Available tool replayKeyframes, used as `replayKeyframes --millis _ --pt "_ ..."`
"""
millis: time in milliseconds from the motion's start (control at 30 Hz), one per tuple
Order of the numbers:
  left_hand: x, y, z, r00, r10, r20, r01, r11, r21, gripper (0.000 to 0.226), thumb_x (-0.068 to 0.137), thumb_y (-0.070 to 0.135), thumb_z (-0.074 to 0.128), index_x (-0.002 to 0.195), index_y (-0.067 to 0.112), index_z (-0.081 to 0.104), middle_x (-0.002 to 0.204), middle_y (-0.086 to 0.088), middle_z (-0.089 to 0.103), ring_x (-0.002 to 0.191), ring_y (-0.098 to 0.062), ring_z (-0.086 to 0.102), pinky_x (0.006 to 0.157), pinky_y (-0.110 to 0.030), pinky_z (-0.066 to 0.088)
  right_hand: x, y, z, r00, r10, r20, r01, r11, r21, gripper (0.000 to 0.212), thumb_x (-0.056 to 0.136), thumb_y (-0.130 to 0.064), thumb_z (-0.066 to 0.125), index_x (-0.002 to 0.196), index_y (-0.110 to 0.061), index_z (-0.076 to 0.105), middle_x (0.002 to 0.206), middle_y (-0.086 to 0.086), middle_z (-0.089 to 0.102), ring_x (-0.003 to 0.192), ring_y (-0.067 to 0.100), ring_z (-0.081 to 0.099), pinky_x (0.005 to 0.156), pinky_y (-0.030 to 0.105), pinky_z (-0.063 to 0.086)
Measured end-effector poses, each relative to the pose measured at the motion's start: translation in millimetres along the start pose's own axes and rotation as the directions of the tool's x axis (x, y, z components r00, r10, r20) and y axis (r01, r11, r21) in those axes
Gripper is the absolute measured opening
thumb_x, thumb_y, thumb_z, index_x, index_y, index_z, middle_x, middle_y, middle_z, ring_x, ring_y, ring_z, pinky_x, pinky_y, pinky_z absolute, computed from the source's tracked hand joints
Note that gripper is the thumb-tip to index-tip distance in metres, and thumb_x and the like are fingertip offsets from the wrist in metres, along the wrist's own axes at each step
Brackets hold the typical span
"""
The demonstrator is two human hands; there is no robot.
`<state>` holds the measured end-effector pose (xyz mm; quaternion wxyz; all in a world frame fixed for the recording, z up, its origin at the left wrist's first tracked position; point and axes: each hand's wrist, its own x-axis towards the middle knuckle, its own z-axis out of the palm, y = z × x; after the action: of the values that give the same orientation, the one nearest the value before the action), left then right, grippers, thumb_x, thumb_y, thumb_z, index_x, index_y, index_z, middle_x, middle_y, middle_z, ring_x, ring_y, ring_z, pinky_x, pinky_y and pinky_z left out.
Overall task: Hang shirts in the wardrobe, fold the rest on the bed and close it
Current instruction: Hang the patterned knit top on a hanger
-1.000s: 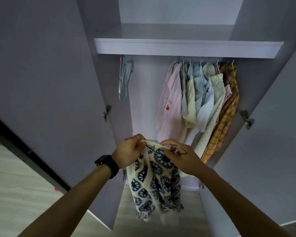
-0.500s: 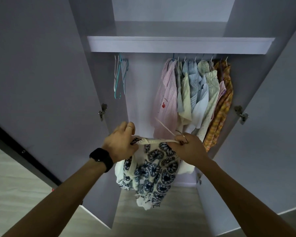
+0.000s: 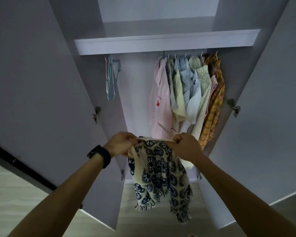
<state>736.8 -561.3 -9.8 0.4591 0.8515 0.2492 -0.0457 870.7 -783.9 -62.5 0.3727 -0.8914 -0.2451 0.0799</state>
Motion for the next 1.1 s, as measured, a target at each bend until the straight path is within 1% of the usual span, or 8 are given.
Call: replayKeyframes --millis 100,200,300,433,867,933,1033,1100 --pt "9.4 8.8 5.3 0.965 0.196 -0.172 -0.150 0.957 0.248 0.007 0.097 0.033 0.060 0.090 0.033 0.060 0.081 0.006 0.071 0.060 -0.005 0.064 0.050 -0.010 0.044 -3.7 5.3 -4.2 0.995 0.010 0.099 -0.007 1.000 -0.031 0.018 0.088 -0.047 0.069 0.080 -0.035 0.060 0.071 -0.016 0.056 0.064 0.001 0.053 0.058 0.020 0.037" --pt "21.0 19.0 8.0 0.944 0.289 -0.160 -0.197 0.882 0.429 0.011 0.093 0.032 0.064 0.086 0.040 0.065 0.079 0.015 0.068 0.066 0.001 0.062 0.056 -0.009 0.044 -12.1 13.3 -12.7 0.998 0.038 0.042 -0.041 0.997 0.070 0.015 0.098 -0.034 0.059 0.113 -0.035 0.059 0.085 -0.007 0.068 0.072 0.014 0.064 0.064 0.024 0.043" --pt "37.5 27.4 12.9 0.951 0.260 -0.165 -0.161 0.876 0.455 0.009 0.090 0.029 0.068 0.083 0.033 0.073 0.079 0.016 0.066 0.068 -0.001 0.063 0.064 -0.015 0.052 -28.1 21.4 -32.4 0.995 0.098 -0.007 -0.094 0.971 0.219 0.011 0.096 -0.031 0.063 0.088 -0.036 0.067 0.067 -0.009 0.070 0.056 -0.002 0.062 0.051 0.011 0.041" --pt "56.7 33.5 12.7 0.985 0.089 -0.149 -0.045 0.960 0.275 0.005 0.082 0.022 0.078 0.079 0.025 0.079 0.067 0.012 0.071 0.054 -0.006 0.068 0.049 -0.012 0.052 -53.1 27.7 -55.3 0.990 0.135 -0.038 -0.116 0.939 0.324 0.018 0.091 -0.030 0.071 0.074 -0.035 0.073 0.059 -0.012 0.068 0.044 -0.005 0.054 0.045 0.004 0.035" --pt "28.2 82.7 47.5 0.977 0.213 0.030 -0.210 0.975 -0.075 0.005 0.077 0.026 0.084 0.078 0.028 0.080 0.076 0.004 0.076 0.068 -0.015 0.074 0.059 -0.027 0.060 -42.4 -12.5 -29.0 0.991 0.032 -0.128 0.018 0.927 0.374 0.011 0.091 -0.022 0.070 0.086 -0.021 0.079 0.069 -0.006 0.073 0.064 0.012 0.070 0.061 0.023 0.057" --pt "18.0 85.4 49.3 0.940 0.336 0.059 -0.340 0.933 0.117 0.005 0.082 0.038 0.078 0.084 0.033 0.078 0.077 0.014 0.072 0.070 -0.004 0.070 0.060 -0.021 0.056 -33.2 -22.6 -23.0 0.990 0.055 -0.130 0.012 0.885 0.466 0.011 0.091 -0.017 0.069 0.085 -0.016 0.078 0.065 -0.007 0.071 0.063 0.010 0.068 0.061 0.020 0.053" --pt "11.0 81.2 35.7 0.816 0.579 0.007 -0.435 0.606 0.666 0.021 0.087 0.058 0.065 0.095 0.041 0.074 0.096 0.017 0.060 0.093 -0.002 0.054 0.080 -0.025 0.046 -26.9 -28.9 -24.4 0.989 0.036 -0.144 0.050 0.834 0.549 0.024 0.086 -0.008 0.069 0.068 -0.024 0.073 0.056 -0.009 0.066 0.054 0.002 0.060 0.059 0.015 0.047" --pt "10.5 83.4 27.0 0.767 0.640 0.048 -0.449 0.482 0.753 0.022 0.089 0.057 0.062 0.101 0.041 0.073 0.108 0.015 0.062 0.103 -0.009 0.055 0.089 -0.035 0.046 -24.8 -30.2 -29.5 0.986 -0.017 -0.165 0.106 0.829 0.549 0.032 0.085 -0.004 0.067 0.061 -0.025 0.070 0.054 -0.008 0.065 0.054 0.007 0.059 0.062 0.025 0.051"
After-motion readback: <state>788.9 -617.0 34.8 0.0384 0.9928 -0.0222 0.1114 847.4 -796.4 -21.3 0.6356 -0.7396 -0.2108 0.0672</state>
